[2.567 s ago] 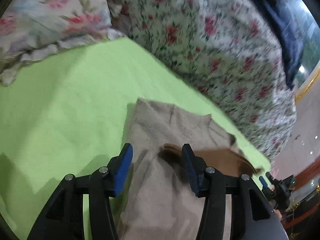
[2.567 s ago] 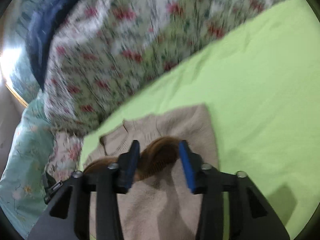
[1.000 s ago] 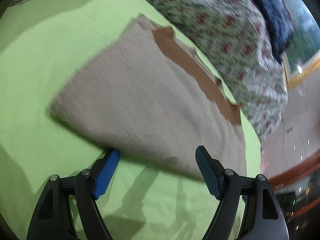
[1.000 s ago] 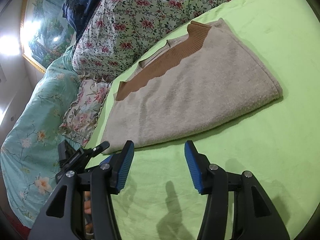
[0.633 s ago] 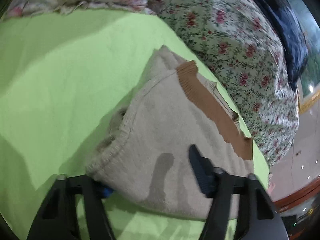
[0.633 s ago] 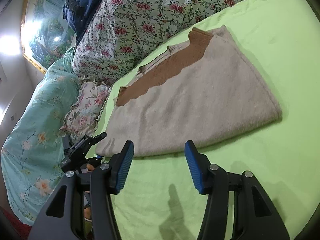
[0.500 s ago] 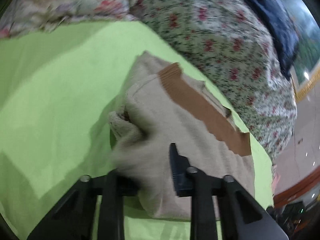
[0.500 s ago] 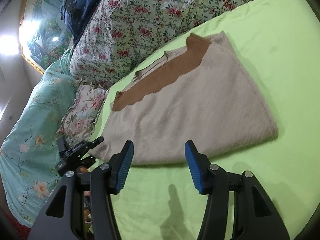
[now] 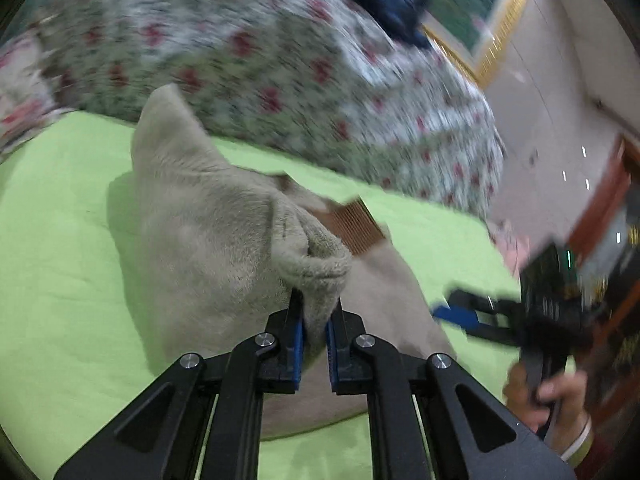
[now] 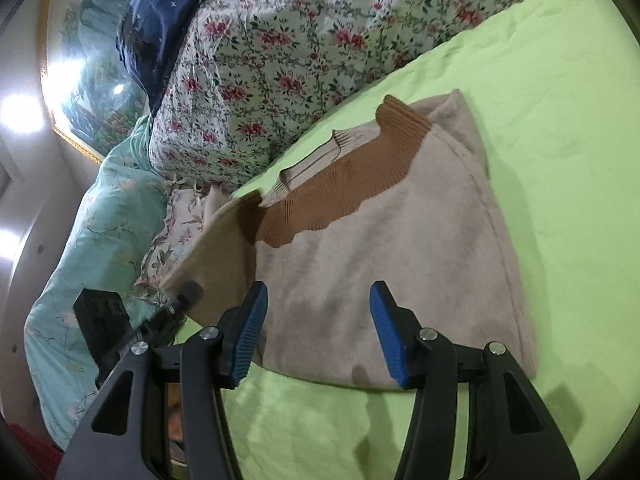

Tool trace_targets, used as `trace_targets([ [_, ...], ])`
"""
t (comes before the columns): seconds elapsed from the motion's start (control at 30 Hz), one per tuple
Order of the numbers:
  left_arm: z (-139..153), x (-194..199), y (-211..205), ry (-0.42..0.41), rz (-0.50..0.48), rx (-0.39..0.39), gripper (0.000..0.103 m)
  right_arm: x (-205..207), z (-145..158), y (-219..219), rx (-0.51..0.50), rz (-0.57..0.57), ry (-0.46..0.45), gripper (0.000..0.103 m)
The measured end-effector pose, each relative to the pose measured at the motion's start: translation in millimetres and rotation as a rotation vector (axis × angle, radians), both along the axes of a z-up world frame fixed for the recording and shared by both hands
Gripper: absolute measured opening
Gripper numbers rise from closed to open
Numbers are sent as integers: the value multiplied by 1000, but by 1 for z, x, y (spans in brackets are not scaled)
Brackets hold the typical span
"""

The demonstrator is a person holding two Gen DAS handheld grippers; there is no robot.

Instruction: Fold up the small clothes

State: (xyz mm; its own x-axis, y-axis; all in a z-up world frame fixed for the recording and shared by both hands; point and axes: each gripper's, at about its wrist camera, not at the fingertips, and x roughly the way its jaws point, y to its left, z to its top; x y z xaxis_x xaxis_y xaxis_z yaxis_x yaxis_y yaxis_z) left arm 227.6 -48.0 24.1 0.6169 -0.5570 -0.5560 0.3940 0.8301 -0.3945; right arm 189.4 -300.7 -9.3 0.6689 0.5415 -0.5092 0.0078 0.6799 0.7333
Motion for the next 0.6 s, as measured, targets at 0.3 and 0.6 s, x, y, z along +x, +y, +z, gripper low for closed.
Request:
trace_targets([
  [0.3,-26,-9,-14,61,-72,-22,8,105,-24,52,111,276,104,70],
  [0.6,-19,-4,-3,53,-83,-38,8,209,-37,117,84,382,136,59],
])
